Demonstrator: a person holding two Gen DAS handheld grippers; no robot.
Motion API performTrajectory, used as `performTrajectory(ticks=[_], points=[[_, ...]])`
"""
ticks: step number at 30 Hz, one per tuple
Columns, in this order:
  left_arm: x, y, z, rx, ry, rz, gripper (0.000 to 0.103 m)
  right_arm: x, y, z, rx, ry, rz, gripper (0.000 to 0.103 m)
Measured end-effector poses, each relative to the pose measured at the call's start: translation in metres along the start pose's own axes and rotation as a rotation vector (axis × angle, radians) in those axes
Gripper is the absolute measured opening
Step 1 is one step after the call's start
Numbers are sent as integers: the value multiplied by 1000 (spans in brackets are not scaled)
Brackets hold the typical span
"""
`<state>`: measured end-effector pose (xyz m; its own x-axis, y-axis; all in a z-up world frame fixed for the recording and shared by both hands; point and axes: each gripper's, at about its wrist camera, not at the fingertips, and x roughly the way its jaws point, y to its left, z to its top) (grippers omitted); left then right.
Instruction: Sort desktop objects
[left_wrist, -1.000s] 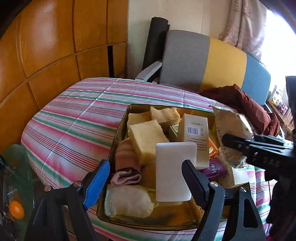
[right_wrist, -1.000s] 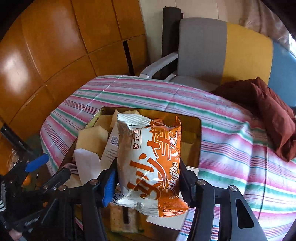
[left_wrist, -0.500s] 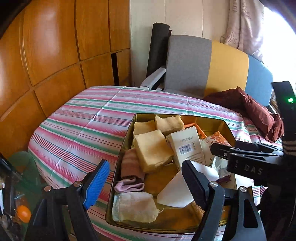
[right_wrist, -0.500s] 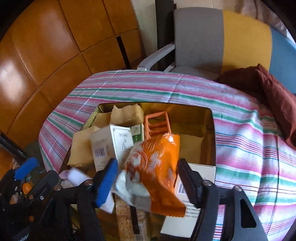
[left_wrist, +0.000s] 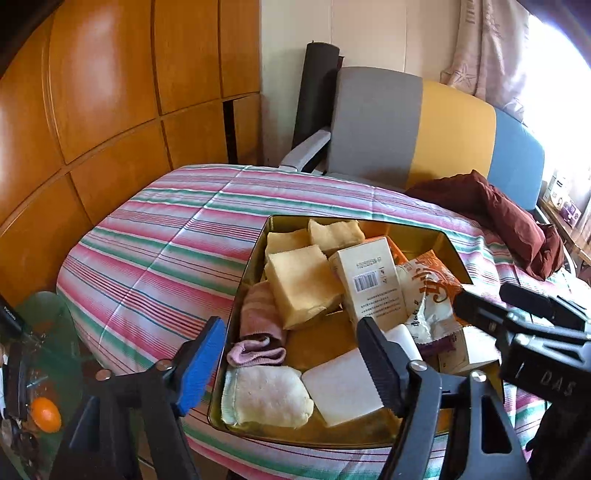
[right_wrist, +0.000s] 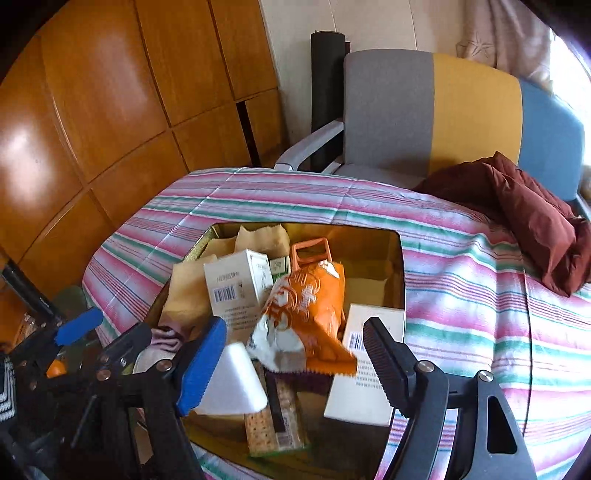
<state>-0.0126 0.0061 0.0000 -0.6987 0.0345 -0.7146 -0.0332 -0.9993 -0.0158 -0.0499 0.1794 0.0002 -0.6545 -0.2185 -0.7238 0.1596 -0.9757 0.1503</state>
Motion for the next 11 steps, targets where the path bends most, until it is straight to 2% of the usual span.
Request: performTrajectory(ticks=[4,11], points=[[-6,-3,-1,15,-33,16,62,0,1,-7,3,9,-6,77],[-5,0,-1,0,-11,9,62,-3,0,-14,5,0,-19,77]])
